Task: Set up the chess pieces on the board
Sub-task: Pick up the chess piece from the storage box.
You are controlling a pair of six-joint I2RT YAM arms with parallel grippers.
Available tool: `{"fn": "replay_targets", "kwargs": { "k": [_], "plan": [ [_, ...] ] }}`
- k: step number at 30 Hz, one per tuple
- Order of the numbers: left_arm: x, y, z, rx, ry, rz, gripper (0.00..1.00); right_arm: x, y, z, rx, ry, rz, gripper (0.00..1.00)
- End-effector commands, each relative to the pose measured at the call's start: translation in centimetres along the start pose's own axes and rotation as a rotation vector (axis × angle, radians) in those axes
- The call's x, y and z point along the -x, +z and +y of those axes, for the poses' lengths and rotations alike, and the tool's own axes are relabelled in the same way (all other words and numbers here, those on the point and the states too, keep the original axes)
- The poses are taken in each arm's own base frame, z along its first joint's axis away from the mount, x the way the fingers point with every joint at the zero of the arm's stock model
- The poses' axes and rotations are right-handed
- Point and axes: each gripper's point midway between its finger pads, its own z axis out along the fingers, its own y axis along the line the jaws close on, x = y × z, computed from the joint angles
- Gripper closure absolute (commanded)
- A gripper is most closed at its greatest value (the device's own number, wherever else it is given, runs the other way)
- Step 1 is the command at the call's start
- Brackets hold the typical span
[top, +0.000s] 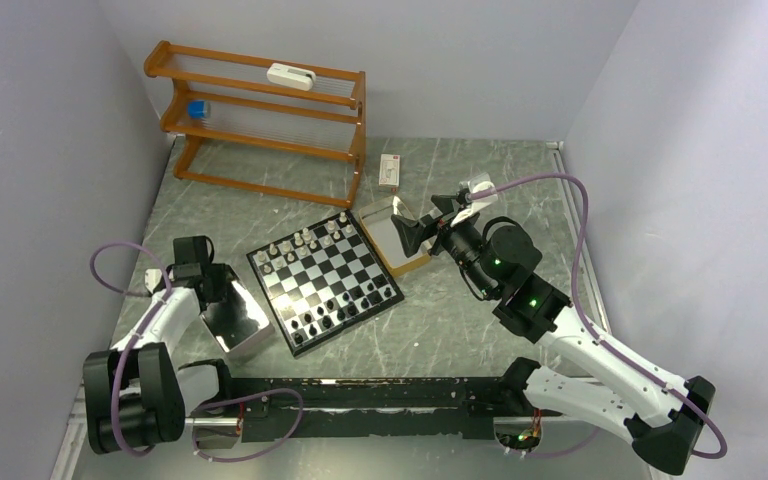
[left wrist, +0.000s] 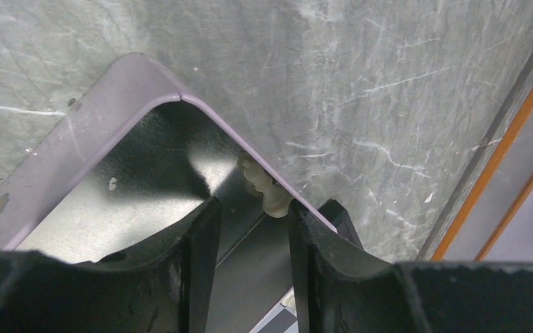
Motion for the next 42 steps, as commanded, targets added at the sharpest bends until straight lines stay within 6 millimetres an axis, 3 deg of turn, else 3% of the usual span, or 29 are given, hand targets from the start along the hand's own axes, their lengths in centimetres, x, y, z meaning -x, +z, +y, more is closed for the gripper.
{"fn": "replay_targets", "kwargs": {
  "k": [1, 15, 24, 30, 42],
  "plan": [
    [0.3, 0.4, -1.1, -0.039, -0.037, -0.009, 0.55, 0.4, -0.1, -0.2, -0.010, -0.002, -0.026, 0.06],
    [-1.1, 1.5, 2.1, 0.123, -0.012, 0.046, 0.60, 0.1, 0.0, -0.2, -0.010, -0.002, -0.023, 0.06],
    [-0.4, 0.3, 2.9, 0.187, -0.005, 0.024, 0.68, 0.0, 0.1, -0.1, -0.007, -0.002, -0.023, 0.06],
    [-0.5, 0.6, 3.4, 0.226, 0.009, 0.029, 0.60, 0.1, 0.0, -0.1, -0.005, -0.003, -0.023, 0.06],
    [-0.3, 1.5, 2.7, 0.267, 0.021, 0.017, 0.70, 0.2, -0.1, 0.0, 0.002, -0.001, -0.027, 0.06]
  ]
}}
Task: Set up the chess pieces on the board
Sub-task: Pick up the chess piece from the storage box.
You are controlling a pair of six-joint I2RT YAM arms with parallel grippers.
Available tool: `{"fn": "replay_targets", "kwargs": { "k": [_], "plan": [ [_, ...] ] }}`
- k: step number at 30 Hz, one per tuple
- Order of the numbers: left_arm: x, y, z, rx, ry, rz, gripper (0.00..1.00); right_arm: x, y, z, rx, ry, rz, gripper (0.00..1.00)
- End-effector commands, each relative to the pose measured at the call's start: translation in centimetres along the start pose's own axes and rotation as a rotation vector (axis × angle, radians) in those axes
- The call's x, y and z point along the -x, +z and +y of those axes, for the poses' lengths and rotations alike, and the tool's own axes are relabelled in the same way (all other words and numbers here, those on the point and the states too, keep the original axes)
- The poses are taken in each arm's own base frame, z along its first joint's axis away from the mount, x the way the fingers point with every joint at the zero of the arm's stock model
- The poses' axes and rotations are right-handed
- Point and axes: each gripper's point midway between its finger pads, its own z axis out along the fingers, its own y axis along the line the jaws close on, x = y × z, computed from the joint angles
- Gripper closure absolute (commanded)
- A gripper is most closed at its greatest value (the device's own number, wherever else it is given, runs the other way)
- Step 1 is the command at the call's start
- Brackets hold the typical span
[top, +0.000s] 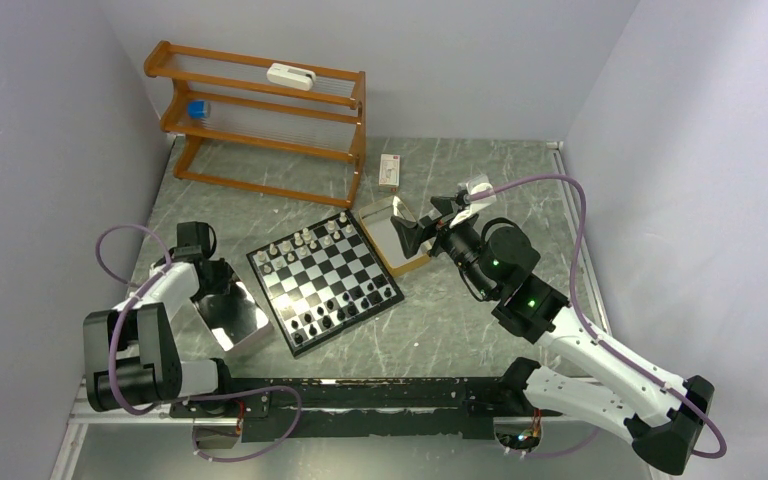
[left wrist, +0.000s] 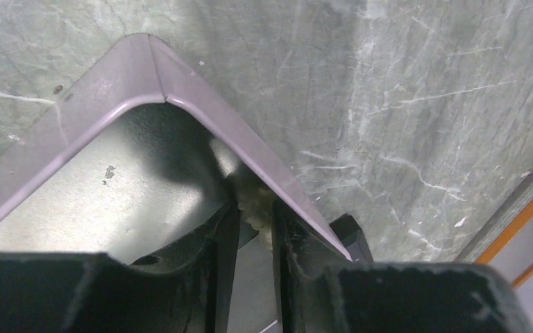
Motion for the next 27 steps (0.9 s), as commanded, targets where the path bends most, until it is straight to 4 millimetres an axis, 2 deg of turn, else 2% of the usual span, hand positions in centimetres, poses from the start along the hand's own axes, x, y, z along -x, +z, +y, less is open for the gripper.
{"fn": "replay_targets", "kwargs": {
  "k": [1, 9, 12, 18, 21, 23, 27],
  "plan": [
    [0.8, 0.5, 2.3, 0.117, 0.023, -0.038, 0.73, 0.7, -0.1, 0.1, 0.003, 0.002, -0.034, 0.06],
    [1.8, -0.9, 1.6, 0.099, 0.018, -0.074, 0.94, 0.5, 0.1, 0.3, 0.012, 0.004, -0.031, 0.06],
    [2.6, -1.8, 0.9, 0.084, 0.027, -0.104, 0.95, 0.5, 0.1, 0.3, 0.011, 0.004, -0.033, 0.06],
    [5.1, -4.9, -2.1, -0.024, 0.095, -0.207, 0.95, 0.3, 0.1, 0.3, 0.015, 0.005, -0.029, 0.06],
    [5.8, -6.8, -5.2, -0.184, 0.198, -0.244, 0.95, 0.2, 0.1, 0.3, 0.016, 0.004, -0.027, 0.06],
    [5.9, -8.9, -9.3, -0.381, 0.301, -0.285, 0.95, 0.2, 0.1, 0.4, 0.017, 0.003, -0.025, 0.06],
    [4.4, -14.0, -14.5, -0.670, 0.498, -0.382, 0.95, 0.2, 0.1, 0.4, 0.016, 0.003, -0.025, 0.06]
  ]
}}
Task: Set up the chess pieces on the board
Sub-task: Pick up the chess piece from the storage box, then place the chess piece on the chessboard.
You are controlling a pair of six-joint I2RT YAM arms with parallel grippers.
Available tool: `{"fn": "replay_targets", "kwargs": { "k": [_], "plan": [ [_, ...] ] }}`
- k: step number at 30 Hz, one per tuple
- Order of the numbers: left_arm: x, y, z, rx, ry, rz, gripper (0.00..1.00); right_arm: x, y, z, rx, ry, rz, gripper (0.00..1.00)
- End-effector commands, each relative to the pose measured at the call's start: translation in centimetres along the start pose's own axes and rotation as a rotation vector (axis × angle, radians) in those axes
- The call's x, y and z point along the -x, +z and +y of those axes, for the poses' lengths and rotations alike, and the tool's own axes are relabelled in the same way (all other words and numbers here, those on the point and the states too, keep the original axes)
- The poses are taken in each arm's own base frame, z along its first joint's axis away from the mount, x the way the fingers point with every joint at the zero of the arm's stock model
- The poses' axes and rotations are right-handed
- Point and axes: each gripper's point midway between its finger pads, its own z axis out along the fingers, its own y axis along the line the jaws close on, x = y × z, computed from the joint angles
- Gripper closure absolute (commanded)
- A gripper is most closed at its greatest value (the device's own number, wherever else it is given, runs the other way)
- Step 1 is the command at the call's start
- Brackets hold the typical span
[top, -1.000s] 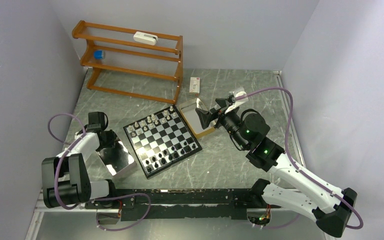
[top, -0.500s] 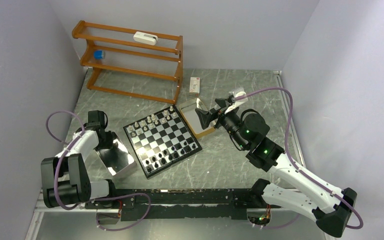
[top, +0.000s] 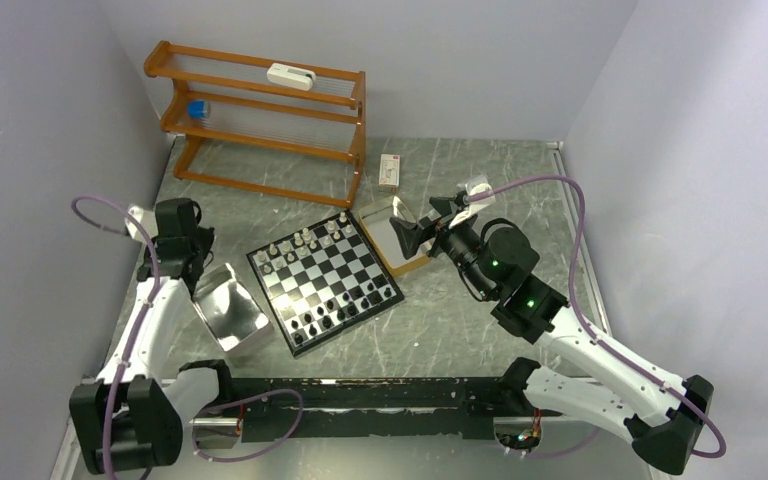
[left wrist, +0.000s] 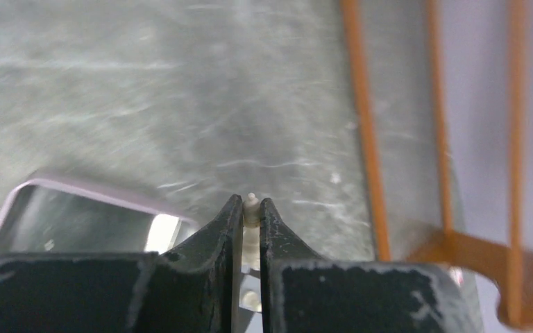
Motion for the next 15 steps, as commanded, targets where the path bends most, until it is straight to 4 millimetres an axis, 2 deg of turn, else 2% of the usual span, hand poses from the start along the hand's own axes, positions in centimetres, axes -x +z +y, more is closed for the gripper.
{"fn": "replay_targets", "kwargs": {
  "k": [1, 2, 6, 12, 15],
  "plan": [
    [3.0, -3.5, -9.3, -0.383, 0.234, -0.186, 0.95, 0.4, 0.1, 0.1, 0.003, 0.002, -0.022, 0.06],
    [3.2, -4.1, -10.4, -0.421, 0.266, -0.207, 0.95, 0.3, 0.1, 0.1, 0.003, 0.000, -0.021, 0.06],
    [-0.4, -7.1, -15.3, -0.653, 0.404, -0.193, 0.95, 0.2, 0.2, 0.1, 0.001, 0.000, -0.017, 0.06],
    [-8.5, -11.2, -20.0, -0.981, 0.615, -0.191, 0.95, 0.0, 0.4, 0.2, 0.005, -0.002, -0.005, 0.06],
    [-13.0, -11.8, -21.2, -1.031, 0.718, -0.158, 0.95, -0.1, 0.4, 0.3, 0.007, -0.001, -0.001, 0.06]
  ]
}}
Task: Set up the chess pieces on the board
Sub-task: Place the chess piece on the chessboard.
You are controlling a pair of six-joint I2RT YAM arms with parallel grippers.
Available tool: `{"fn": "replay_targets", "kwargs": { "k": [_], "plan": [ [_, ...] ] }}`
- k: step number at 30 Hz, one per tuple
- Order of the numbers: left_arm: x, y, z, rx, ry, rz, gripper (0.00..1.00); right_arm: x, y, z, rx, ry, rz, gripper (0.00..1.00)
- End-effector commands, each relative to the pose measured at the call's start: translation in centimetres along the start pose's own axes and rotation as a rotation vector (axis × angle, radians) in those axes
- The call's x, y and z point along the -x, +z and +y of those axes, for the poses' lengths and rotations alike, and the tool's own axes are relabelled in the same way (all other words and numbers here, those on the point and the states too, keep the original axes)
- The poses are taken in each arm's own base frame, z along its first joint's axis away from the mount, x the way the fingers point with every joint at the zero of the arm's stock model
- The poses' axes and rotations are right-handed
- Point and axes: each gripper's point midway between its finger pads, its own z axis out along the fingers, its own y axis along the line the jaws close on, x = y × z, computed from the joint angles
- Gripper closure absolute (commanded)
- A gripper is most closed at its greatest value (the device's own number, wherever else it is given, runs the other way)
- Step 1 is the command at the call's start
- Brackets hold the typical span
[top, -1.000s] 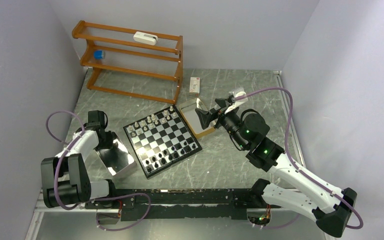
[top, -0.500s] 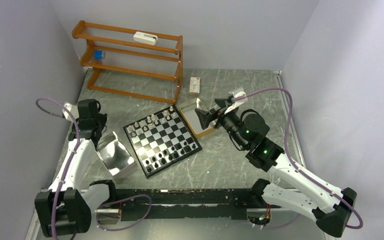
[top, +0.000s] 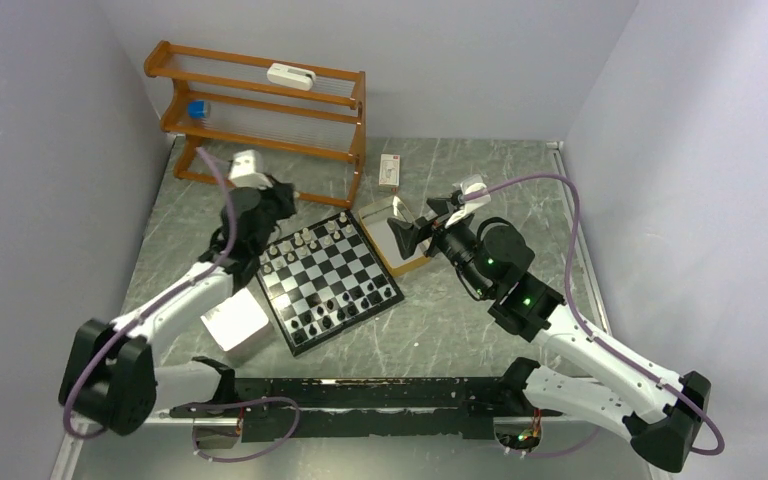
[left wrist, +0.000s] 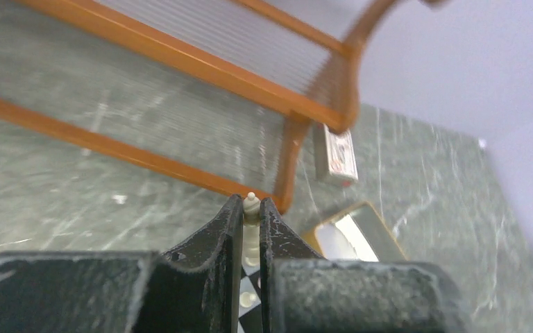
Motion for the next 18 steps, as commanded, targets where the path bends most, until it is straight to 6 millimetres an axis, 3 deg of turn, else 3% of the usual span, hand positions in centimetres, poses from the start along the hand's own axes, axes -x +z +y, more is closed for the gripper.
{"fn": "replay_targets", "kwargs": {
  "k": [1, 4, 6, 9, 13, 18],
  "plan": [
    [-1.2, 1.3, -6.1, -0.179, 0.146, -0.054, 0.95, 0.6, 0.0, 0.3, 0.009, 0.003, -0.019, 0.06],
    [-4.5, 0.9, -8.6, -0.207, 0.163, -0.036, 0.95, 0.5, 0.1, 0.4, 0.017, 0.007, -0.016, 0.06],
    [-6.3, 0.9, -8.9, -0.187, 0.200, -0.031, 0.95, 0.3, 0.2, 0.6, 0.025, 0.008, -0.012, 0.06],
    [-7.9, 1.6, -7.0, -0.106, 0.246, -0.049, 0.95, 0.0, 0.3, 0.7, 0.027, 0.006, 0.000, 0.06],
    [-8.2, 2.3, -4.7, -0.016, 0.318, -0.087, 0.95, -0.2, 0.3, 0.5, 0.019, 0.004, 0.001, 0.06],
    [-8.8, 3.5, -2.8, -0.010, 0.244, -0.087, 0.95, -0.8, 0.6, 0.4, 0.015, 0.002, 0.012, 0.06]
  ]
}}
